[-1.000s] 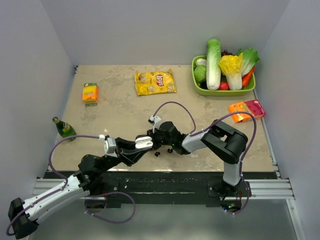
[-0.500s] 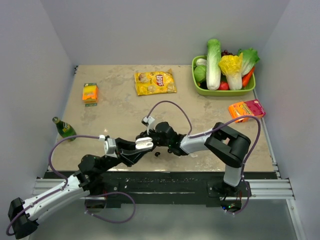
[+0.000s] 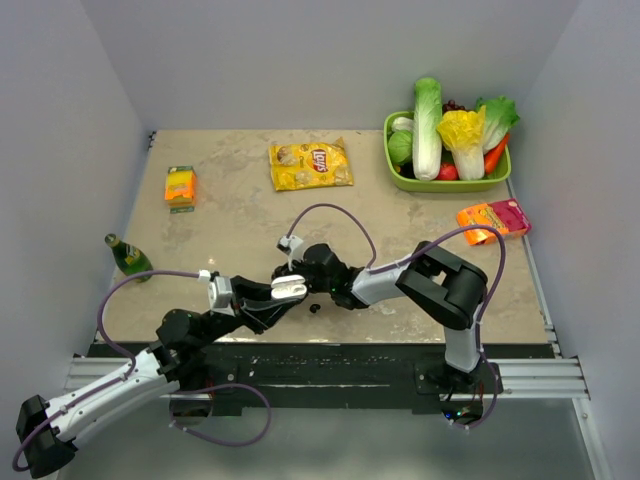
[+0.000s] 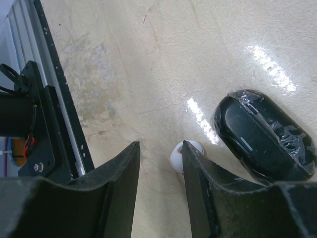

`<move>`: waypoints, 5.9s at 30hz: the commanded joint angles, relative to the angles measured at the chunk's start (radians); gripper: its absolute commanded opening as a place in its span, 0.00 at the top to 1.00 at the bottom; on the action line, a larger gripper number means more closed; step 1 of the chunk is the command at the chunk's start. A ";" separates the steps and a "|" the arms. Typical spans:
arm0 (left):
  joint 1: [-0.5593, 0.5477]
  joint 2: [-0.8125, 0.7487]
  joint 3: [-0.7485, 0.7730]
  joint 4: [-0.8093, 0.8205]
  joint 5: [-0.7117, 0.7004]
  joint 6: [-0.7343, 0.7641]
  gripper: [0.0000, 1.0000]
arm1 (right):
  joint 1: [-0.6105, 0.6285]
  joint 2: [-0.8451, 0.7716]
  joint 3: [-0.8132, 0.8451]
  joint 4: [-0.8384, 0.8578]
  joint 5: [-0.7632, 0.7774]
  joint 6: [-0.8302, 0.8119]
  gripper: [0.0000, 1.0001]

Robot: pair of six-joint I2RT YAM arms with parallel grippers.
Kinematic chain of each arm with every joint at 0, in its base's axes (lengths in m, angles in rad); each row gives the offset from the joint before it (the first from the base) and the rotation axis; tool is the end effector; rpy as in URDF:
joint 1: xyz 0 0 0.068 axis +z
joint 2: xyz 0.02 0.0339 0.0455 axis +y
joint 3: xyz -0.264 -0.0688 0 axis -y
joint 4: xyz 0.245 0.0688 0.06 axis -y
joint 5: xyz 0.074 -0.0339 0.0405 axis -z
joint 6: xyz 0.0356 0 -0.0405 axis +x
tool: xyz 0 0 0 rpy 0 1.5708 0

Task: Insert the wireless bluetooth earbuds into the charging case
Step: Move the earbud to the center of the board, then adjust the earbud at the center of the board.

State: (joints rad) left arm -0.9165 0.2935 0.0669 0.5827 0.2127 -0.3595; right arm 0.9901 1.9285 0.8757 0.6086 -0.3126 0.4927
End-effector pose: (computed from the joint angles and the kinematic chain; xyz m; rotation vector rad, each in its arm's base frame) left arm 0.0680 -0.1010 0.2312 0.5515 1.1995 -1.2302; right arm 0.2011 0.3265 0.1313 -0.7595 2.0943 1.2031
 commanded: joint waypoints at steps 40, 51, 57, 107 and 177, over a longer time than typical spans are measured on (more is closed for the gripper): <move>0.002 0.001 0.008 0.052 0.008 -0.022 1.00 | -0.001 -0.105 -0.109 -0.139 0.257 0.012 0.88; 0.002 -0.002 0.008 0.051 0.002 -0.021 1.00 | -0.014 -0.328 -0.251 -0.176 0.334 -0.029 0.98; 0.002 0.044 -0.003 0.103 -0.009 -0.025 1.00 | -0.142 -0.378 -0.267 -0.220 0.325 -0.040 0.97; 0.002 0.095 -0.021 0.143 -0.024 -0.021 1.00 | -0.222 -0.277 -0.167 -0.389 0.422 -0.037 1.00; 0.001 0.078 -0.059 0.166 -0.009 -0.035 1.00 | -0.113 -0.191 0.052 -0.486 0.400 -0.344 0.60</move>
State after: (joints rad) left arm -0.9165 0.3847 0.0517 0.6937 0.2016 -0.3832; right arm 0.8806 1.7496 0.8948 0.1078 0.0402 0.1623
